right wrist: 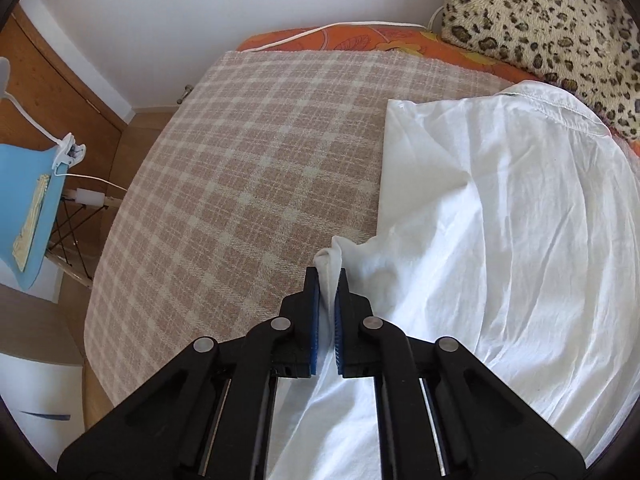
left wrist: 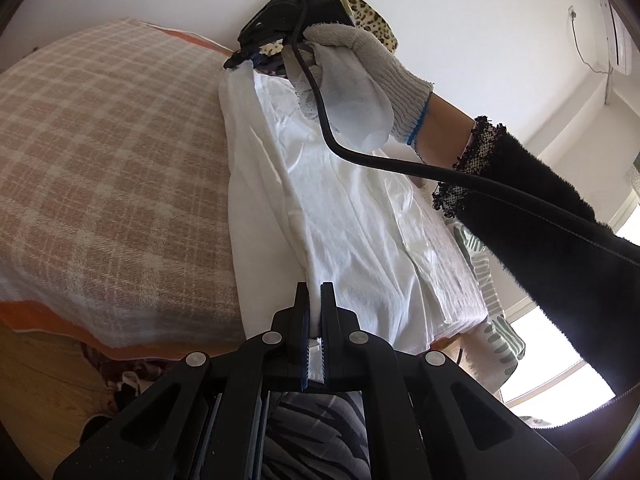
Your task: Fold small clothes
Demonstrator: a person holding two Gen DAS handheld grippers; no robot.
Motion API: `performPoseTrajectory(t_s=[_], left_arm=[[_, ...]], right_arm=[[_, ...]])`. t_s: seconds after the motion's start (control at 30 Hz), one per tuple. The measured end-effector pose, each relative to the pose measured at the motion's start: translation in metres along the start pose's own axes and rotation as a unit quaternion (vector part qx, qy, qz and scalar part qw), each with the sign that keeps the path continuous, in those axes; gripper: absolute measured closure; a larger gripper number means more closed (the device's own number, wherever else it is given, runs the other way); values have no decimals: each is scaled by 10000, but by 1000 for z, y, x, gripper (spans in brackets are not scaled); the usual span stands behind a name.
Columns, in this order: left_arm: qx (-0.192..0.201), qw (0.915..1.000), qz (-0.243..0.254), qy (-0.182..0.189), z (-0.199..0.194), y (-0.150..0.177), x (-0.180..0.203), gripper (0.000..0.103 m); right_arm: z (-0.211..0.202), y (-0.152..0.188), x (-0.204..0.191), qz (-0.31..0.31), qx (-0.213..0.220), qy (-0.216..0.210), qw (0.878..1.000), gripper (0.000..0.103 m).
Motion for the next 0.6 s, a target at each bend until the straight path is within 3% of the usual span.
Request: performPoseTrajectory(t_s=[0.2,0.6], left_arm=[[-214,9989,414,-61,14,4,24,101],[-799,9900,1142,-199,39,31,58,101]], right_arm=[[-43,11,45,513,549,-532,9957,97],[-74,58,128,1326,995,-744,9834,97]])
Point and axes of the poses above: each gripper's, at about its wrist camera, not at the fingertips, and z roughly the way its jaws point, x to its right, y to its underside, the point moved 10 cm from there along z, roughly the way its jaws point, and after that the axes turned 8 degrees about -z, right-handed, at the moved point
